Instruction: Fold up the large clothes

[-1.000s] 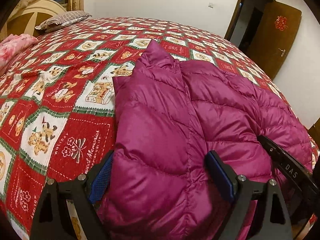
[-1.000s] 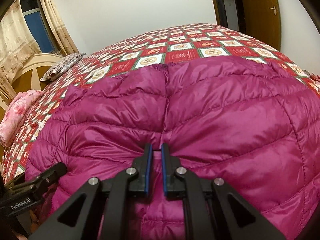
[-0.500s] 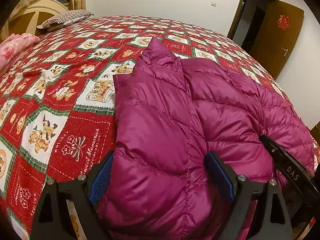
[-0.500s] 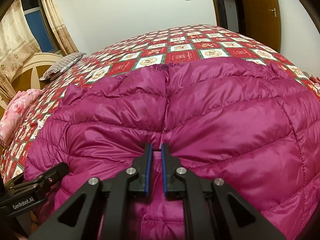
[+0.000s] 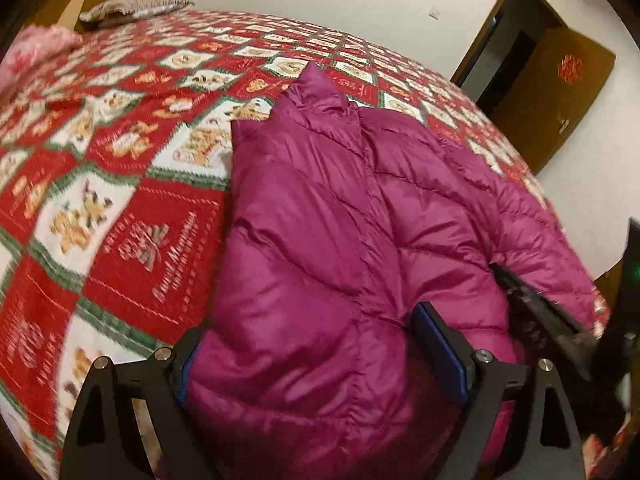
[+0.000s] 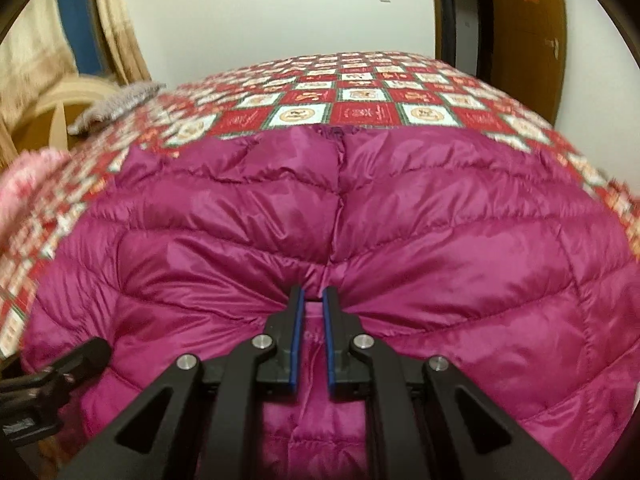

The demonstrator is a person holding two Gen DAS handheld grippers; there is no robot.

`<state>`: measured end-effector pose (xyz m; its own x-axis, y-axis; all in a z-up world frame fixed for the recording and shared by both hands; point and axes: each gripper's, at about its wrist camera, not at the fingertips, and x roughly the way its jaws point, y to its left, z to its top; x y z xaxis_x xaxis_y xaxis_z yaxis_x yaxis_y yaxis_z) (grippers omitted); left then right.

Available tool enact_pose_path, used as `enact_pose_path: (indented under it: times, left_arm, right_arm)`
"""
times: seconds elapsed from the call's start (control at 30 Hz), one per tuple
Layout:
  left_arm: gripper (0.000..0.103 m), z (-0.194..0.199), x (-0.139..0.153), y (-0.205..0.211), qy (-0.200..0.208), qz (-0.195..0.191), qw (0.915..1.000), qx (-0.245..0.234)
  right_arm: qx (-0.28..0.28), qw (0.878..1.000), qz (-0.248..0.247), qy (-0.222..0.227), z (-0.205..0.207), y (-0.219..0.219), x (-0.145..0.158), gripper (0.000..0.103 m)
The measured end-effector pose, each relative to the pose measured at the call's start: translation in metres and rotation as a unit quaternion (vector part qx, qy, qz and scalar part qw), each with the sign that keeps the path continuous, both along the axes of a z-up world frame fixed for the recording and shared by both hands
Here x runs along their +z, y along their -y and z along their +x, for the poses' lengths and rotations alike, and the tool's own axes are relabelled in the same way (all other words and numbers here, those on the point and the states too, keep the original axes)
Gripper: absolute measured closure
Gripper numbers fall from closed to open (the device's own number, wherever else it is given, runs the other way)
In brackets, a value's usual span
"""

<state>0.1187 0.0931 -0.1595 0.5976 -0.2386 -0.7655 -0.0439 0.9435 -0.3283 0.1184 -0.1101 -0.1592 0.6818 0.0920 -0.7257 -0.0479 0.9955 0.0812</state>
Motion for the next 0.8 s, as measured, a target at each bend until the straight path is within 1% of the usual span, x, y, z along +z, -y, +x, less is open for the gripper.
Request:
enact_pose_path:
  times: [0.1,0.13,0.23,0.27,0.33,0.4,0.43,0.5,0.53,0.6,0.7,0.73,0.8]
  left_arm:
    - [0.012,-0.002,0.001,0.001,0.01,-0.05,0.9987,-0.005]
    - [0.013,-0.002,0.001,-0.002,0.018,-0.079,0.9967,-0.004]
    - [0.013,0.001,-0.002,-0.009,0.033,-0.137,0.99,0.005]
    - [0.015,0.002,-0.003,-0.012,0.036,-0.153,0.9875,0.009]
    - [0.029,0.004,-0.003,-0.015,0.042,-0.177,0.9832,0.015]
    - [0.065,0.006,0.0,-0.018,0.051,-0.186,0.9811,0.012]
    - [0.071,0.006,0.003,-0.019,0.06,-0.192,0.9796,0.008]
    - [0.074,0.009,0.01,-0.018,0.07,-0.206,0.976,-0.007]
    - [0.074,0.009,0.013,-0.017,0.074,-0.206,0.9757,-0.011]
    - [0.075,0.01,0.018,-0.014,0.083,-0.202,0.9757,-0.019]
    - [0.078,0.007,0.031,-0.005,0.102,-0.182,0.9771,-0.041]
    - [0.079,0.006,0.036,-0.002,0.11,-0.178,0.9765,-0.051]
    - [0.081,0.003,0.046,0.001,0.125,-0.183,0.9726,-0.071]
  right_arm:
    - [-0.001,1.0,-0.001,-0.001,0.001,0.002,-0.001,0.092]
    - [-0.001,1.0,0.004,-0.001,0.001,0.004,-0.002,0.092]
    - [-0.001,1.0,0.011,-0.001,0.001,0.006,-0.002,0.092]
    - [-0.001,1.0,0.013,-0.001,0.002,0.007,-0.003,0.092]
    - [-0.001,1.0,0.014,-0.001,0.0,0.006,-0.003,0.092]
    - [0.0,1.0,0.018,-0.001,0.0,0.008,-0.004,0.092]
    - [0.0,1.0,0.02,-0.001,0.0,0.007,-0.004,0.092]
    - [-0.001,1.0,0.024,-0.002,0.0,0.008,-0.004,0.092]
    - [-0.001,1.0,0.025,-0.003,0.0,0.008,-0.004,0.092]
    - [-0.002,1.0,0.027,-0.004,0.001,0.007,-0.004,0.092]
    - [-0.001,0.999,0.035,-0.006,0.001,0.009,-0.004,0.092]
    - [0.0,0.999,0.038,-0.008,0.001,0.009,-0.005,0.092]
    - [0.002,0.998,0.059,-0.013,0.002,0.013,-0.005,0.092]
